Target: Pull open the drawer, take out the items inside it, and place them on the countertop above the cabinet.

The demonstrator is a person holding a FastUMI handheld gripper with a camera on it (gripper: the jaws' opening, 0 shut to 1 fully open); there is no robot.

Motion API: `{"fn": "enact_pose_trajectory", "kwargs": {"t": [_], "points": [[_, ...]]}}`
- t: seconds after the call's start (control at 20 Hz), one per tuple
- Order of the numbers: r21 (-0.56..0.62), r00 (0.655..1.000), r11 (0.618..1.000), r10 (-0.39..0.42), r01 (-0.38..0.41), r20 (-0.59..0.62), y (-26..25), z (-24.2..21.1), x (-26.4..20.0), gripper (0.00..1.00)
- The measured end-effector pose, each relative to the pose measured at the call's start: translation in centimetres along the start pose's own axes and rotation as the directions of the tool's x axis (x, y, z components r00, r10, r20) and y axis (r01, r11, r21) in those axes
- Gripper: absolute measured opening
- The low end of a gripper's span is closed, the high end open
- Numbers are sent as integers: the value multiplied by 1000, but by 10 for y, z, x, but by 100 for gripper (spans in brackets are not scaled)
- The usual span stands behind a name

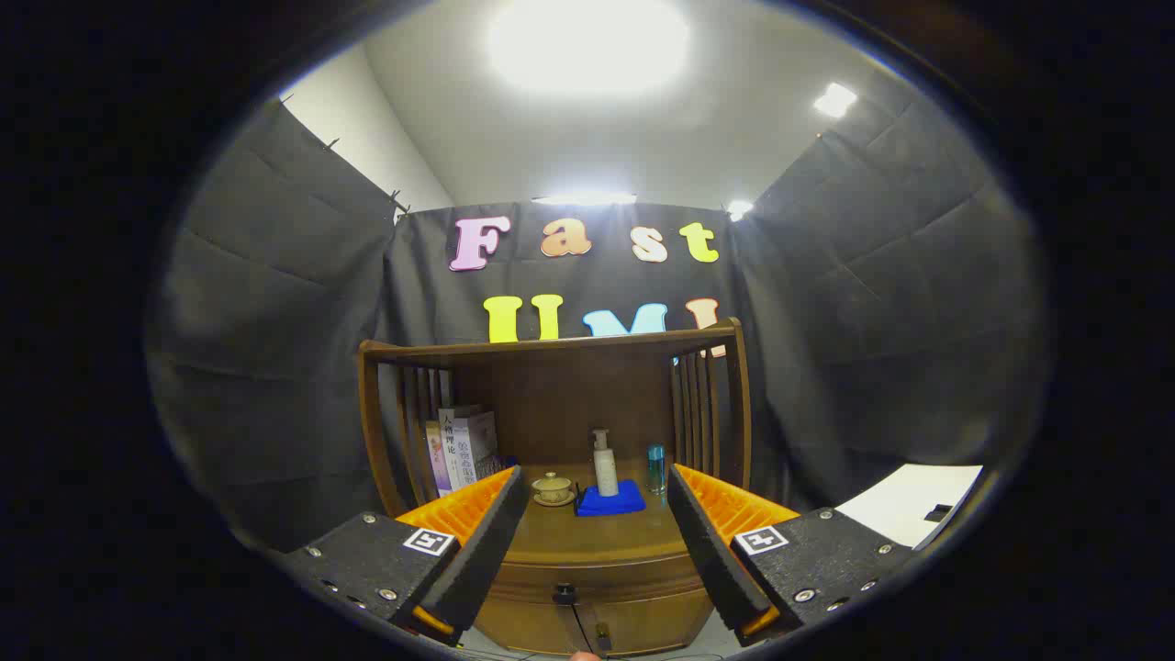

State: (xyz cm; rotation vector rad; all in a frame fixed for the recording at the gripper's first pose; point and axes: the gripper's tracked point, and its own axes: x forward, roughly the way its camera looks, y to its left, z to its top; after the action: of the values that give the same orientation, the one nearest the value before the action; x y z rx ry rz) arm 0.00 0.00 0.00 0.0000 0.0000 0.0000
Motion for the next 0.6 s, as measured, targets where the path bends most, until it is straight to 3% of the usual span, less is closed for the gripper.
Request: {"fn": "enact_pose_trajectory", "kwargs": {"t": [0.2,0.45,0.6], "points": [[-50,997,997,-67,66,-27,-11,-19,7,95],[-97,995,994,33,-42,-95,34,-50,10,95],[-83,992,994,55,-65,-114,45,-59,9,95]]}}
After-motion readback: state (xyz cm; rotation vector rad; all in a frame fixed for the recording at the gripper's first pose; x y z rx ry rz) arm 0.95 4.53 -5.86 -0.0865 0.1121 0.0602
